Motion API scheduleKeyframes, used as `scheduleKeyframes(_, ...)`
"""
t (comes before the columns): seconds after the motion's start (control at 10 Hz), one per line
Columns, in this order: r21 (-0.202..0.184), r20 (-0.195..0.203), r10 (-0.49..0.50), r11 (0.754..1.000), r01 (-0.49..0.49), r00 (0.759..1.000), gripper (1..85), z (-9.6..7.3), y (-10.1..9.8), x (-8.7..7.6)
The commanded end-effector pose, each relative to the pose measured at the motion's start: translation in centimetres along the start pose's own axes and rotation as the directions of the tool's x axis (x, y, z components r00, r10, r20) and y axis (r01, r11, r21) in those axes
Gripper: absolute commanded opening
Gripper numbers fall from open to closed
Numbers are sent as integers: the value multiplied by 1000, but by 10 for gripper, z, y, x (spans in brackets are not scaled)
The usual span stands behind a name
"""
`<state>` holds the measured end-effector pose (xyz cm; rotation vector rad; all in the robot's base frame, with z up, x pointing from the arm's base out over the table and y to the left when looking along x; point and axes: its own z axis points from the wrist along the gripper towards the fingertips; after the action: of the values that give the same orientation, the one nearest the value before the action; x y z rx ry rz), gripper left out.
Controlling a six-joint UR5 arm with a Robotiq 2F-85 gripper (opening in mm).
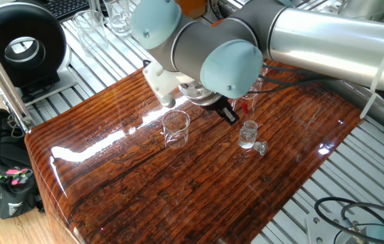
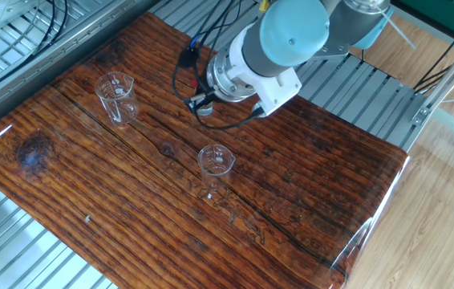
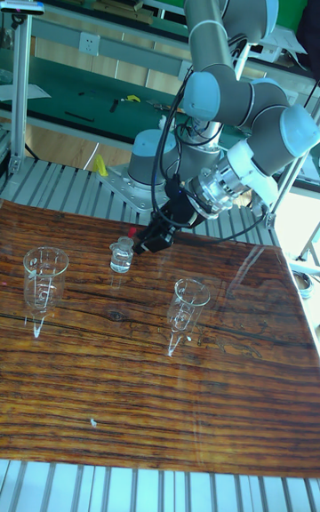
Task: Transfer liquid using a dropper
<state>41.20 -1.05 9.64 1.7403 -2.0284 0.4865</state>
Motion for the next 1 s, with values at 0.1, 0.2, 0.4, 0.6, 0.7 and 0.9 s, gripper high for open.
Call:
scheduleKeyframes(0.1,-16,-4,-33,999,33,999,437,2,8,0)
scheduleKeyframes(0.2,-18,-12,-29,999,29,999,433,3,9,1)
scheduleKeyframes(0.4,-21,-19,-18,1000,18,1000,433,6,8,0)
scheduleKeyframes(0.6,-25,-36,-12,1000,11,999,433,9,8,2)
scheduleKeyframes(0.7,-27,-44,-13,1000,11,999,433,9,9,4)
scheduleKeyframes(0.9,-27,-55,-1,1000,-1,998,430,9,9,7)
